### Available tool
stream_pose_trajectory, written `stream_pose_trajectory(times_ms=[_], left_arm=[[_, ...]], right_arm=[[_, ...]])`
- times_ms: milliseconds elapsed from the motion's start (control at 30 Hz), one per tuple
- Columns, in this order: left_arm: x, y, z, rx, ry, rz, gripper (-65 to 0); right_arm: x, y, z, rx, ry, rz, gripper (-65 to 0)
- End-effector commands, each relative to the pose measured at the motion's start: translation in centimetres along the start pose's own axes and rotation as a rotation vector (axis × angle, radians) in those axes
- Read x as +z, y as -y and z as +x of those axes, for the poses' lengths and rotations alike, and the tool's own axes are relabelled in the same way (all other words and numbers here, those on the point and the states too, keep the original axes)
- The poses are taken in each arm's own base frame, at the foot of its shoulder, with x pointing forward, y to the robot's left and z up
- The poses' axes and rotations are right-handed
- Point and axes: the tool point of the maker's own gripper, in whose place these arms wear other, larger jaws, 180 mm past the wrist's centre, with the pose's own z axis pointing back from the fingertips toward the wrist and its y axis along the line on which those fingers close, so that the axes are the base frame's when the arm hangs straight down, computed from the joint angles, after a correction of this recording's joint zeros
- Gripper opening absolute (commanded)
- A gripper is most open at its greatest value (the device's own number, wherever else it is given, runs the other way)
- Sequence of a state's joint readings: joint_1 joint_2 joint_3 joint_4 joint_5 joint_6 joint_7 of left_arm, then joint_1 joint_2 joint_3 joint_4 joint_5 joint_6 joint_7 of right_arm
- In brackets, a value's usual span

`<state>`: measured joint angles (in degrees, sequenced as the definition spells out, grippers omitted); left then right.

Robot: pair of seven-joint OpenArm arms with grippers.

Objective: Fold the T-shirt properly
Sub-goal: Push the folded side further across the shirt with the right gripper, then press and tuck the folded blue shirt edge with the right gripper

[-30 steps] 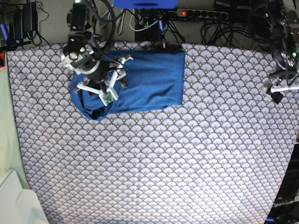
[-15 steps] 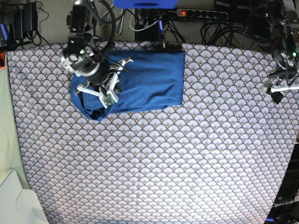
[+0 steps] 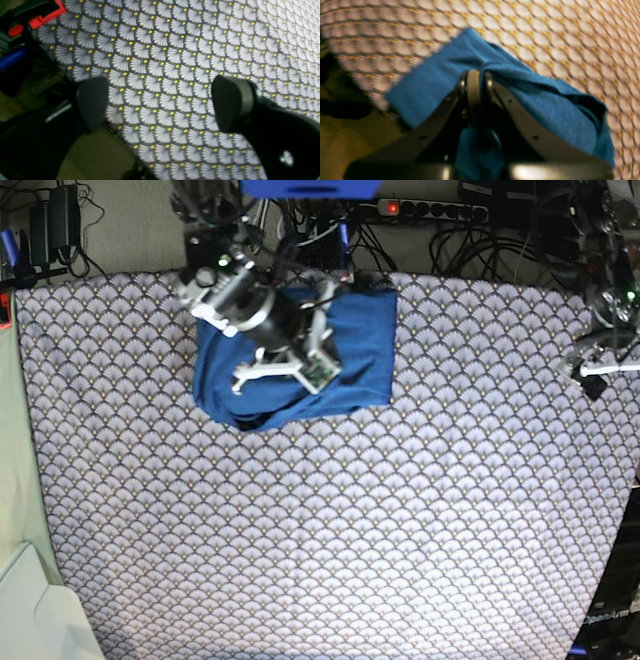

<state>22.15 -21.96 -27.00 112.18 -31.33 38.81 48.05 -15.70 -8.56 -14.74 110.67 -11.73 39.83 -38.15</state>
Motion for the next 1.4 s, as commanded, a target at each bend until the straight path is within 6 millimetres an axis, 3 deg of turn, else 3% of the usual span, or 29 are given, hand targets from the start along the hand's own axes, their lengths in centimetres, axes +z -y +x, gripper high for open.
stream_pose_trajectory(times_ms=[0,133,233,367,467,600,800,933,1067,1267,1367], left_arm=[[0.4,-0.3,1.5,-0.005,0.041,0.01,0.0],[0.4,-1.4,2.1,0.0,0.054,0.035,0.0],[0.7,-2.6,2.7,0.018,0.071,0.061,0.0],[0.8,-2.6,3.6,-0.017,0.093,0.027,0.0],[1.0,-3.9,3.6,-0.007,0.095,0.046,0.0],[1.0,-3.9,3.8,-0.021,0.1,0.036,0.0],[1.1,-4.4,3.4,-0.042,0.093,0.049,0.0],[1.1,-4.4,3.3,-0.043,0.091,0.049,0.0],[1.1,-4.4,3.3,-0.043,0.089,0.05,0.0],[1.1,-4.6,3.1,-0.039,0.086,0.055,0.0],[1.0,-4.5,3.1,-0.041,0.084,0.053,0.0]], right_arm=[[-0.1,-0.6,1.4,0.005,0.044,0.019,-65.0],[-1.1,-2.5,1.7,0.031,0.036,0.081,-65.0],[-2.2,-3.6,0.8,0.031,0.007,0.124,-65.0],[-3.4,-3.9,-0.1,0.033,-0.025,0.151,-65.0],[-3.5,-3.9,0.5,0.025,-0.007,0.16,-65.0],[-3.8,-3.3,2.0,0.018,0.034,0.169,-65.0],[-4.4,-3.6,1.8,0.003,0.032,0.192,-65.0],[-5.3,-5.8,1.4,0.026,0.011,0.258,-65.0],[-5.7,-7.3,2.2,0.069,0.021,0.302,-65.0],[-6.4,-6.7,4.2,0.006,0.077,0.325,-65.0],[-7.3,-6.7,4.0,-0.023,0.065,0.347,-65.0]])
